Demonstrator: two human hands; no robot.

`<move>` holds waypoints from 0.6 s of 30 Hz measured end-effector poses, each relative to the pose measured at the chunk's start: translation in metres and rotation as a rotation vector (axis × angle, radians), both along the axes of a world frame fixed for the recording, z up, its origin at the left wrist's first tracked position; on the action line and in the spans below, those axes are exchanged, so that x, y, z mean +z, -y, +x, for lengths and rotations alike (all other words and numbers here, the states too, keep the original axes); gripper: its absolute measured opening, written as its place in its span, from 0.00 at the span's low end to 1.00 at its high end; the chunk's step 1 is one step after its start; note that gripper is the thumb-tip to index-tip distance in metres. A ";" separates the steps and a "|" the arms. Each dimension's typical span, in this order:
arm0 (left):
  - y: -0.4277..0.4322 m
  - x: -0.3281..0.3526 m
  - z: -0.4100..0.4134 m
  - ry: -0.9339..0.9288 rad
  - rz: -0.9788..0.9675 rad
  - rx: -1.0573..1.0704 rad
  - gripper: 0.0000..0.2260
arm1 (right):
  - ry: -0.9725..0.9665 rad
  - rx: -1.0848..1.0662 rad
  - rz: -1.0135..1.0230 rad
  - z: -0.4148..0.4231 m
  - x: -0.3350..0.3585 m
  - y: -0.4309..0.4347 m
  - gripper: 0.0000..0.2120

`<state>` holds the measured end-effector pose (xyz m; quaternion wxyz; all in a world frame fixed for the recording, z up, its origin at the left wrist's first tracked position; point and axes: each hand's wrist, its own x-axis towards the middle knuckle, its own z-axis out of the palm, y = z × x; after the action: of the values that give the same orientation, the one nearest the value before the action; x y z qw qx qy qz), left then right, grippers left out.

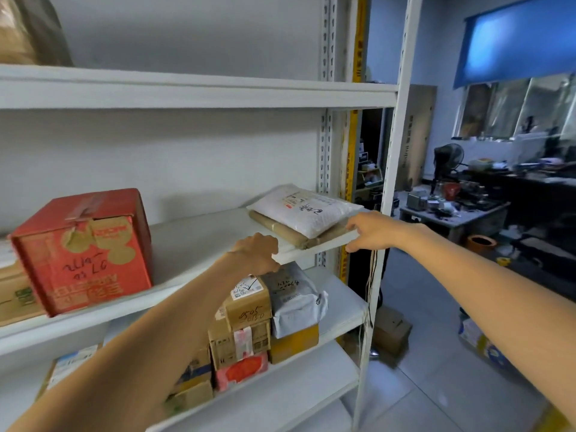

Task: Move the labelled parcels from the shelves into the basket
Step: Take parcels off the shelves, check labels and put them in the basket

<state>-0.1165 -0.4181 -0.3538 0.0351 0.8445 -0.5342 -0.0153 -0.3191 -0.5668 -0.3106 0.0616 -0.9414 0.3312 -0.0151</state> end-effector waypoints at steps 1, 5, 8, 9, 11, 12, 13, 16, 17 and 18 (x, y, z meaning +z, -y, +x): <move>0.002 0.001 0.005 -0.005 0.003 0.022 0.19 | -0.014 0.017 -0.004 0.002 0.001 0.006 0.33; 0.022 0.005 0.016 -0.014 -0.007 0.110 0.19 | 0.012 0.089 -0.020 0.015 0.010 0.047 0.32; 0.048 0.007 0.014 0.002 -0.038 0.161 0.19 | 0.021 0.147 -0.036 0.028 0.013 0.084 0.31; 0.059 0.008 0.012 0.013 -0.060 0.183 0.19 | 0.031 0.184 -0.065 0.033 0.014 0.095 0.30; 0.079 0.009 0.007 -0.011 -0.118 0.247 0.19 | 0.027 0.267 -0.111 0.042 0.017 0.114 0.29; 0.089 0.010 0.005 -0.025 -0.144 0.283 0.19 | 0.007 0.308 -0.125 0.044 0.019 0.123 0.29; 0.097 0.011 0.003 -0.030 -0.164 0.321 0.19 | -0.016 0.348 -0.135 0.046 0.021 0.133 0.29; 0.114 0.015 0.000 -0.038 -0.185 0.432 0.21 | -0.021 0.423 -0.147 0.049 0.032 0.159 0.29; 0.118 0.016 -0.001 -0.046 -0.189 0.463 0.21 | -0.010 0.433 -0.153 0.049 0.036 0.167 0.28; 0.121 0.017 -0.002 -0.048 -0.179 0.491 0.21 | -0.008 0.440 -0.158 0.050 0.038 0.174 0.28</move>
<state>-0.1181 -0.5389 -0.3367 0.1252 0.9418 -0.3114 0.0210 -0.2691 -0.7404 -0.2731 -0.0118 -0.9929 0.1162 -0.0233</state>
